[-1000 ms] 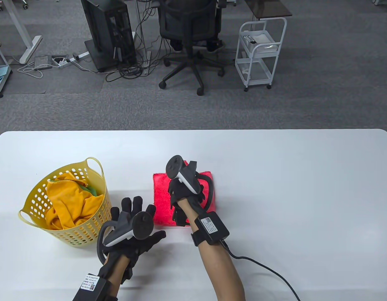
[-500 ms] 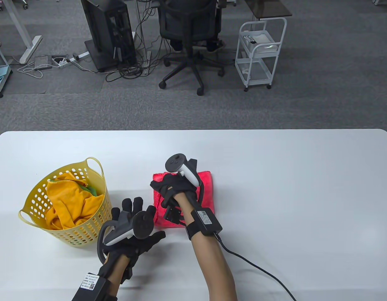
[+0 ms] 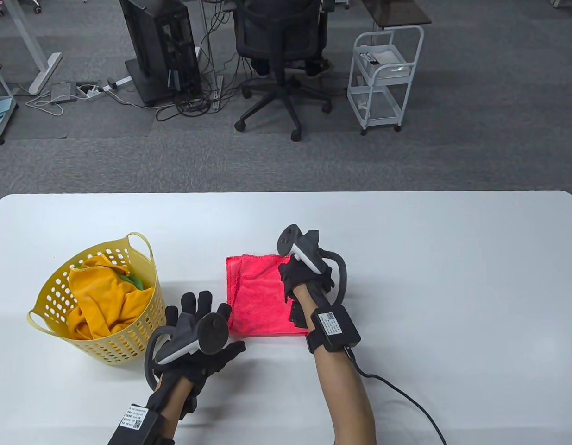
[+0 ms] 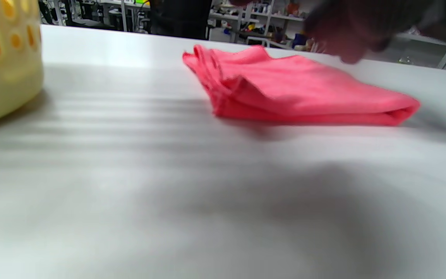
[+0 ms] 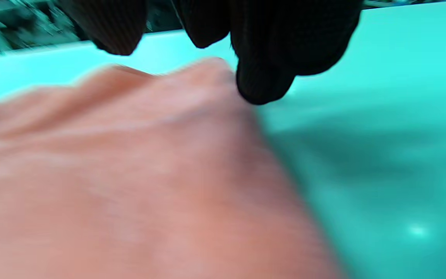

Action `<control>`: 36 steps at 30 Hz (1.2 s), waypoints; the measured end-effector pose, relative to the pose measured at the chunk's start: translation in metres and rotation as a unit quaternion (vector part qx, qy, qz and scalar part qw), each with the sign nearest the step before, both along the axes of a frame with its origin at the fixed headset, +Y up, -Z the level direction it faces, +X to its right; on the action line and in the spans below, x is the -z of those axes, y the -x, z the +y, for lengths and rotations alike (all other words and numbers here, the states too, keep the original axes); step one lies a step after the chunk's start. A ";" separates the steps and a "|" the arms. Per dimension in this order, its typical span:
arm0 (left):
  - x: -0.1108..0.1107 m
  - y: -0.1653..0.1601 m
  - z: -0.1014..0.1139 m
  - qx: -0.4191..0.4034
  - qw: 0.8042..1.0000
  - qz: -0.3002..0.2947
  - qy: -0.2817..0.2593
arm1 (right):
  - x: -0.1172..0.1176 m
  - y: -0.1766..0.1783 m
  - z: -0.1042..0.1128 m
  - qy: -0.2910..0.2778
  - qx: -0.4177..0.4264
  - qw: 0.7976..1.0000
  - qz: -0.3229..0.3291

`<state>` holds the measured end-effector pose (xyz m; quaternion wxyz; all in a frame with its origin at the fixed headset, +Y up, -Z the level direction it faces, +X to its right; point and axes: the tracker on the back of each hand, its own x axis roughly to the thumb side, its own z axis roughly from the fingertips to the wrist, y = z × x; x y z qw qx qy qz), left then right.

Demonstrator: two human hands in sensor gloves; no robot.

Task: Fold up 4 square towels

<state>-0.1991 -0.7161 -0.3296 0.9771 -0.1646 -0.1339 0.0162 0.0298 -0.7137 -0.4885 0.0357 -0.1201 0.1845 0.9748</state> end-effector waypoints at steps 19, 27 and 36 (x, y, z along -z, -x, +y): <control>0.000 0.000 -0.001 -0.001 1.000 0.001 0.006 | -0.009 0.004 -0.009 -0.009 0.198 0.980 0.006; -0.001 0.001 -0.002 -0.003 1.000 -0.003 0.020 | -0.013 0.015 0.010 -0.059 0.226 0.972 0.040; -0.001 0.001 -0.002 -0.002 1.000 -0.002 0.023 | -0.017 0.013 0.067 -0.111 0.287 0.949 0.065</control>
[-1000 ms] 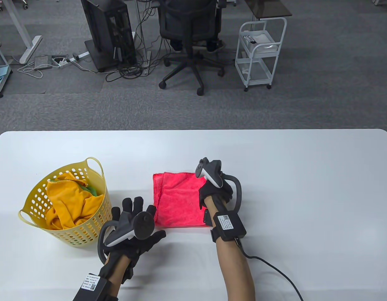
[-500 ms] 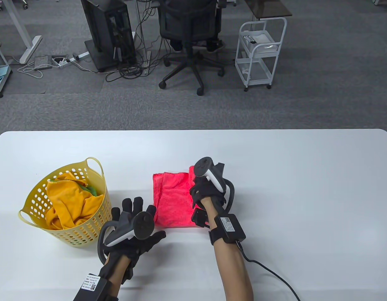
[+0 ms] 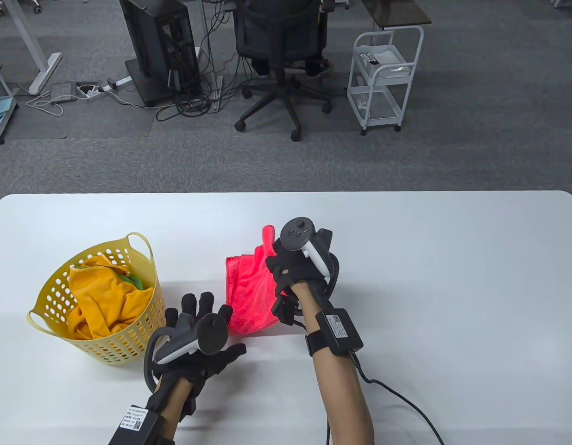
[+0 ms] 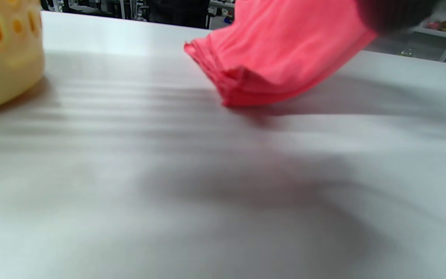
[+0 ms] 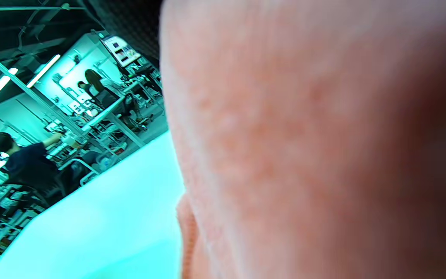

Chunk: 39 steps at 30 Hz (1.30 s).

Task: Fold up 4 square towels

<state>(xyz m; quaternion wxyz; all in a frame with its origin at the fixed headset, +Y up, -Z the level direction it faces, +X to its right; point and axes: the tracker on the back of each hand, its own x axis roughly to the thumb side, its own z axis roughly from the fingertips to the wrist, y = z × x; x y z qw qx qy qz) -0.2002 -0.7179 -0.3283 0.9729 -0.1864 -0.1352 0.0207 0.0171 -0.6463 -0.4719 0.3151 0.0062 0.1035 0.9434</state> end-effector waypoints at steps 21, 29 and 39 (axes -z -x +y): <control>0.000 -0.003 -0.002 0.009 1.000 -0.002 0.003 | -0.046 -0.224 0.080 0.006 -0.030 0.993 -0.112; -0.004 -0.007 0.006 0.013 1.000 -0.012 -0.009 | -0.045 -0.277 0.045 -0.014 0.031 0.997 -0.076; -0.004 -0.009 0.003 0.008 1.000 -0.009 -0.005 | -0.034 -0.347 -0.025 0.049 0.010 0.988 -0.145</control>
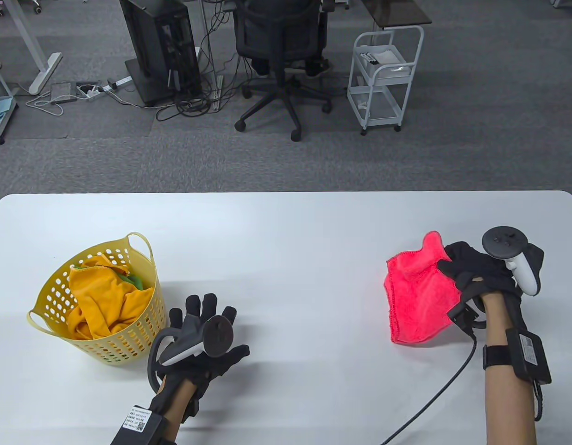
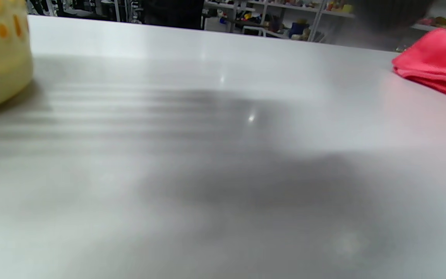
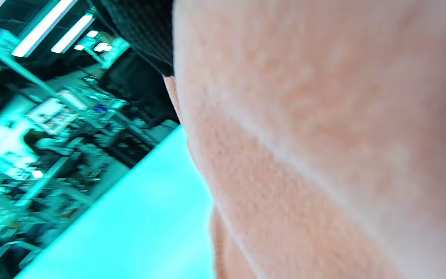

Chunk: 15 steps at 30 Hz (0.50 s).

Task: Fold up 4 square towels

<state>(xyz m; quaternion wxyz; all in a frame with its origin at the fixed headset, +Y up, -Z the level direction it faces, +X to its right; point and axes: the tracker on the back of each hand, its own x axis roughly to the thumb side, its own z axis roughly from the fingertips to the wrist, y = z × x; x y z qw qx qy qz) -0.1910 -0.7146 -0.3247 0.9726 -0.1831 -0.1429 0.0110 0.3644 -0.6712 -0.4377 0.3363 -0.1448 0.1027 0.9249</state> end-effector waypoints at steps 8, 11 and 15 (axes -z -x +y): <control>0.003 0.006 -0.002 -0.005 1.000 0.014 0.002 | 0.001 -0.021 -0.035 0.059 -0.107 0.989 -0.078; 0.003 0.007 -0.002 -0.005 1.000 0.019 0.002 | 0.000 -0.018 -0.041 0.107 -0.189 0.971 -0.103; 0.003 0.007 -0.002 -0.002 1.000 0.020 0.001 | -0.005 -0.009 -0.041 0.107 -0.239 0.959 -0.107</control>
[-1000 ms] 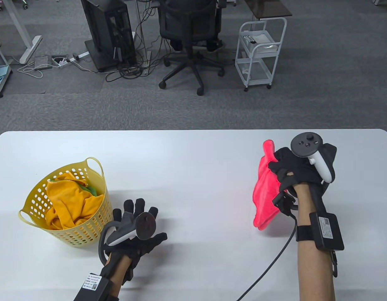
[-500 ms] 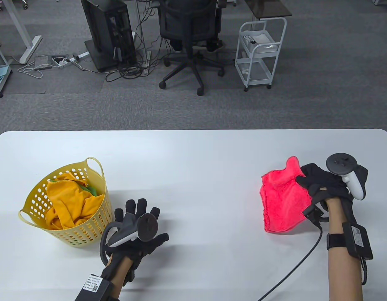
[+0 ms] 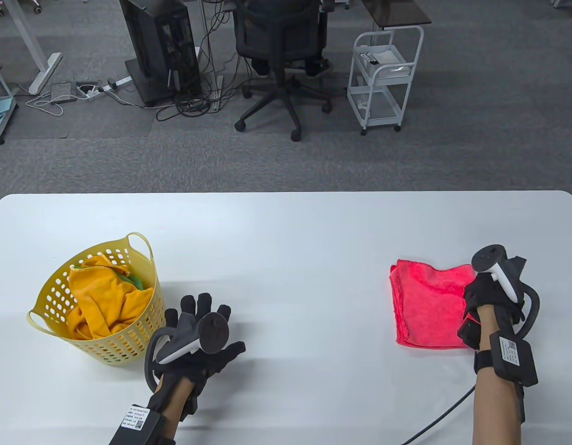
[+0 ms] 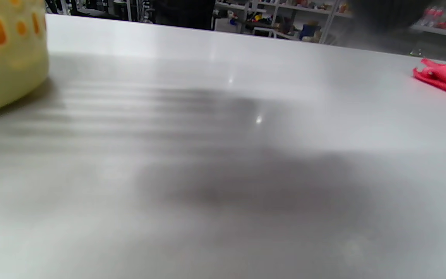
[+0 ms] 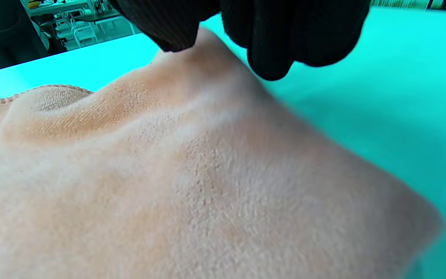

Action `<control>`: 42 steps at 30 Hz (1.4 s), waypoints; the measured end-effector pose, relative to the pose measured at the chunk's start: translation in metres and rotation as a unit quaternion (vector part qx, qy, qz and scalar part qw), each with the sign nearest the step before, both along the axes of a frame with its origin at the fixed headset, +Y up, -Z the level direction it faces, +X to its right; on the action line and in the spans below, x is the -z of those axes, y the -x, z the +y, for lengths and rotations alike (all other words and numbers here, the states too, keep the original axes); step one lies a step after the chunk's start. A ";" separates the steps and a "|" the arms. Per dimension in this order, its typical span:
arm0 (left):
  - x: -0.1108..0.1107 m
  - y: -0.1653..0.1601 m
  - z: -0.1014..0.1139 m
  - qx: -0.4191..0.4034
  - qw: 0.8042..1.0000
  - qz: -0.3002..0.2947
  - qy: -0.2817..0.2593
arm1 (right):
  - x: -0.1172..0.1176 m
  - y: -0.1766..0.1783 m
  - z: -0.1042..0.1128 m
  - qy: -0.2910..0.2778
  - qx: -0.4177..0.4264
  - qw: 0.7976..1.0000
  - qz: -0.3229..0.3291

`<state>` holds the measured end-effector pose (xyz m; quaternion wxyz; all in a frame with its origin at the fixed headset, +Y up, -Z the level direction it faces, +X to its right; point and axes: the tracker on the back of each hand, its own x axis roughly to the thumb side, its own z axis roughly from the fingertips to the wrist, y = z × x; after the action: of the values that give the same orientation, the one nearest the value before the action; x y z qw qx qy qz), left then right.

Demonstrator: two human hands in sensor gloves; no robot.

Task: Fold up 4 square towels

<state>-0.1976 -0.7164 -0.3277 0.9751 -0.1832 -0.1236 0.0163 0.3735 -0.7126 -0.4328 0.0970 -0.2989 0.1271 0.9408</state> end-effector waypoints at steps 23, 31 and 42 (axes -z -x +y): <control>-0.001 0.006 0.004 -0.014 0.998 0.047 -0.045 | -0.095 0.164 0.060 -0.102 -0.038 0.963 0.246; -0.003 0.007 0.006 -0.015 0.996 0.050 -0.073 | -0.114 0.202 0.040 -0.125 -0.025 0.944 0.303; -0.001 0.007 0.001 -0.007 0.996 0.049 -0.069 | -0.113 0.199 -0.008 -0.079 -0.015 0.941 0.328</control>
<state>-0.2044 -0.7152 -0.3266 0.9902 -0.1136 -0.0776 0.0239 0.1740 -0.7206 -0.3195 0.0591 0.0326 0.0729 0.9951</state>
